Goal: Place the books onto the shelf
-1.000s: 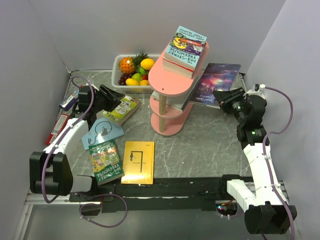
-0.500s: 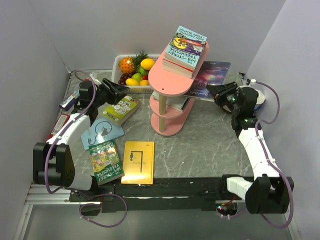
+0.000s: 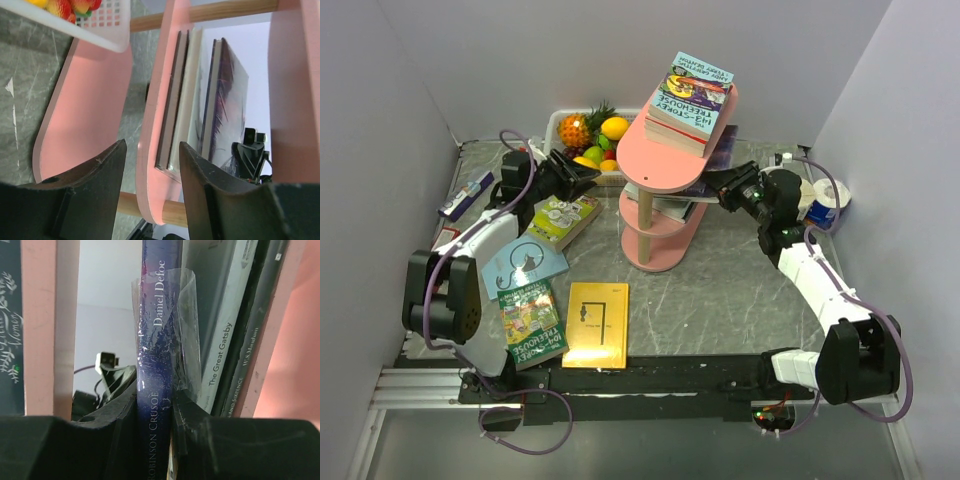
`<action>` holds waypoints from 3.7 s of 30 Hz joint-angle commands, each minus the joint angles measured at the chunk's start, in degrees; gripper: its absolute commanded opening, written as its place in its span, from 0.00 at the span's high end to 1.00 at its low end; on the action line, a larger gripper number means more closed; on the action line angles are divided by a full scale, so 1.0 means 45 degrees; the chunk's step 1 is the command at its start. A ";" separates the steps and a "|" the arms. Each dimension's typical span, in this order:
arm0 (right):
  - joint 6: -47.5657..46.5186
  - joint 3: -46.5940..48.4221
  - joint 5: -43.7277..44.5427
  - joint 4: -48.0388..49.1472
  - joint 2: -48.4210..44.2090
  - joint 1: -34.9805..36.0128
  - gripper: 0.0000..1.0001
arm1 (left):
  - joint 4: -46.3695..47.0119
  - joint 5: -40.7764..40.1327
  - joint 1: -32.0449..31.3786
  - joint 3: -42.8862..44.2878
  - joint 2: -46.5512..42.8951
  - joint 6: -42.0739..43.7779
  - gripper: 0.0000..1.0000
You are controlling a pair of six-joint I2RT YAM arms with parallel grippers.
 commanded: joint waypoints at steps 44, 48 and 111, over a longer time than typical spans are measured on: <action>-0.5719 0.2871 0.3605 -0.6496 -0.0963 0.0549 0.44 | -0.0878 0.0144 -0.0653 0.4211 0.2858 0.0211 0.51; -0.6012 0.2618 0.4444 -0.6653 -0.1372 0.0530 0.40 | -0.0878 0.0221 -0.0634 0.4464 0.3190 0.0172 0.51; -0.5972 0.5231 0.3255 -0.6242 0.0655 -0.1247 0.84 | -0.0741 0.0788 -0.0849 0.6865 0.5065 -0.0395 0.51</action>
